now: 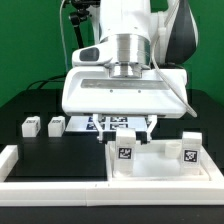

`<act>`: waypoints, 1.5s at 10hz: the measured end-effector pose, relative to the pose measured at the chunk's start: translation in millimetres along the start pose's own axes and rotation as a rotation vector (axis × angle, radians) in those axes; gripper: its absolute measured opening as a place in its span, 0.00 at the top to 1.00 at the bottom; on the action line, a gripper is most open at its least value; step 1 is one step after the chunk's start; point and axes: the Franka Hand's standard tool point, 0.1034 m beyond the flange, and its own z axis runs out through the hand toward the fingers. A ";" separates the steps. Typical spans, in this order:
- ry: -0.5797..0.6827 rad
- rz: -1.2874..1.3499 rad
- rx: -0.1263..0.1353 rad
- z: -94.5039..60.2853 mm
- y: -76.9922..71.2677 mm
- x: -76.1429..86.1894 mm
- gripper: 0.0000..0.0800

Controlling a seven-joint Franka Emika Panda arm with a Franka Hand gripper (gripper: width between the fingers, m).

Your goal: Assemble square table

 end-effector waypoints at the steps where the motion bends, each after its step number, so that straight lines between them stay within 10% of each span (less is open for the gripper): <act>1: 0.000 0.000 0.000 0.0 0.0 0.0 0.26; 7: -0.018 0.002 0.003 0.7 2.1 -0.9 0.19; 15: -0.529 0.052 0.153 -1.2 -5.2 8.2 0.19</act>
Offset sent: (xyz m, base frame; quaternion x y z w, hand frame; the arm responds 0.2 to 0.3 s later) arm 0.0000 0.0000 0.0000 0.0000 0.0000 0.0000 1.0000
